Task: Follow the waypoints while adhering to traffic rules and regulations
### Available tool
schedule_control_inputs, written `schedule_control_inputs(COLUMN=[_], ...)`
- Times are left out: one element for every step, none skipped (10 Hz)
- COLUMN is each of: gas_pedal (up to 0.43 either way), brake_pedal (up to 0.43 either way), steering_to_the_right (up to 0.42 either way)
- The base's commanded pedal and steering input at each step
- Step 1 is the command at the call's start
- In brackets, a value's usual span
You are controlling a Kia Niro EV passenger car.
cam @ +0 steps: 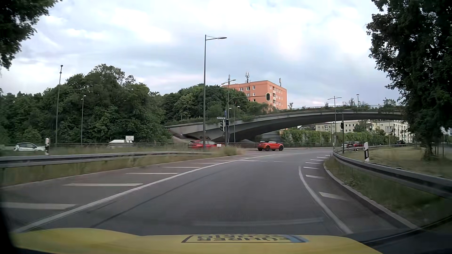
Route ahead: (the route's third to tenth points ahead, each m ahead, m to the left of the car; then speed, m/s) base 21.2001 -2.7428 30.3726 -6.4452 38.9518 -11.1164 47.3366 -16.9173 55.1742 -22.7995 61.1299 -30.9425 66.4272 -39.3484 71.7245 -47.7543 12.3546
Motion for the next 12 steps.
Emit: schedule_control_inputs(gas_pedal=[0.067,0.067,0.067,0.067,0.067,0.067,0.067,0.067,0.067,0.067,0.067,0.067], brake_pedal=[0.000,0.000,0.000,0.000,0.000,0.000,0.000,0.000,0.000,0.000,0.000,0.000], steering_to_the_right=[0.065,0.072,0.076,0.077,0.076,0.076,0.077,0.077,0.077,0.077,0.078,0.079])
